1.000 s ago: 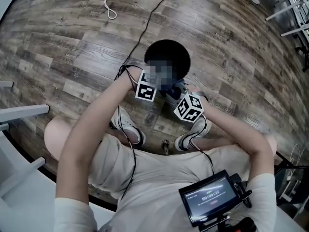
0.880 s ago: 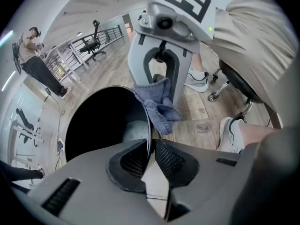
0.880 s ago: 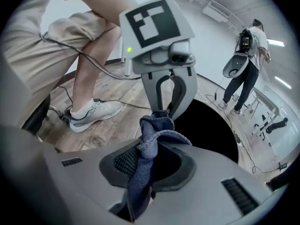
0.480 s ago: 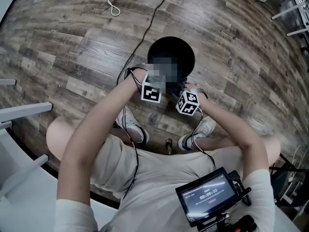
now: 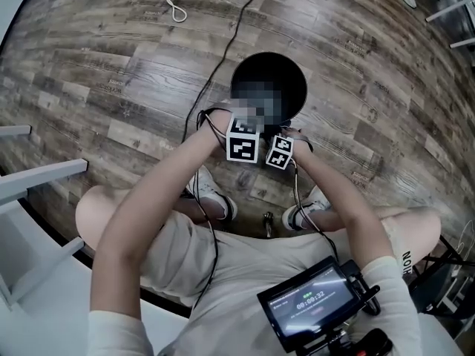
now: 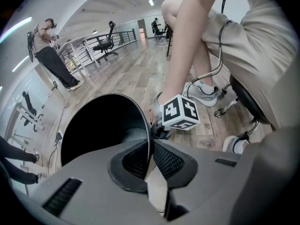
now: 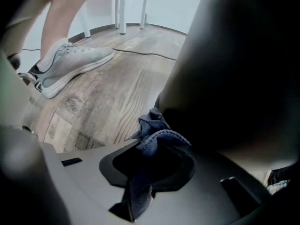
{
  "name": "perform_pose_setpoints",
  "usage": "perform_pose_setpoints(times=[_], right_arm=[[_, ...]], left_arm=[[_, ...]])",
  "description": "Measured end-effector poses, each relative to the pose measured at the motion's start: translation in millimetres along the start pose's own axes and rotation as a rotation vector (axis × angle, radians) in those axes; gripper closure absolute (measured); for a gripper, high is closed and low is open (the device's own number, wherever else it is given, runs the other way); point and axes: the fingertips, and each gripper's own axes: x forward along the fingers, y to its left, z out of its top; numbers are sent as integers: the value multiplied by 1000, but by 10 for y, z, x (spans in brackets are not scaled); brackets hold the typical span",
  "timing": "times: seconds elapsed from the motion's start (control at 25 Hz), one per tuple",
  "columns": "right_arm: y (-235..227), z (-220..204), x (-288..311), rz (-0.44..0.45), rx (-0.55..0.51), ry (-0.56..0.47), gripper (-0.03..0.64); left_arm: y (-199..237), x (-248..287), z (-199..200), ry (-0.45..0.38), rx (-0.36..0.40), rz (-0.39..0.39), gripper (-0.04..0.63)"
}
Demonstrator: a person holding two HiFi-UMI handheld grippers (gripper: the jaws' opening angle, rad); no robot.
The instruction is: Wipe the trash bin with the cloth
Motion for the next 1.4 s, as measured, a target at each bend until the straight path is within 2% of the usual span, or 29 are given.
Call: perform_pose_setpoints(times=[0.12, 0.24, 0.32, 0.36, 0.4, 0.48, 0.64, 0.76, 0.8, 0.88, 1.04, 1.4], right_arm=[[-8, -20, 31, -10, 56, 17, 540], [28, 30, -142, -7, 44, -5, 540], [75, 105, -350, 4, 17, -44, 540], [107, 145, -473, 10, 3, -67, 540], [144, 182, -602, 15, -8, -89, 540], [220, 247, -859, 24, -27, -127, 540], [298, 418, -1400, 24, -55, -202, 540], [239, 618, -1804, -13, -47, -272, 540], [197, 684, -1919, -28, -38, -294, 540], [104, 791, -2086, -54, -19, -325, 540], [-45, 888, -2137, -83, 11, -342, 540], [-180, 834, -1744, -87, 51, -322, 540]], left_arm=[[6, 14, 24, 11, -28, 9, 551], [-14, 6, 43, -7, -43, -9, 551], [-23, -29, 22, -16, -22, -23, 531], [-19, -54, -7, -9, -1, -29, 489], [-10, -83, -51, 4, 22, -33, 459], [18, -136, -189, 47, 72, -39, 439], [96, -152, -487, 135, 117, -23, 439], [136, -122, -541, 145, 129, 21, 448], [137, -116, -530, 143, 134, 27, 474], [114, -109, -508, 144, 150, 22, 486], [9, -94, -448, 128, 171, -12, 506], [-88, -69, -289, 63, 172, -30, 532]])
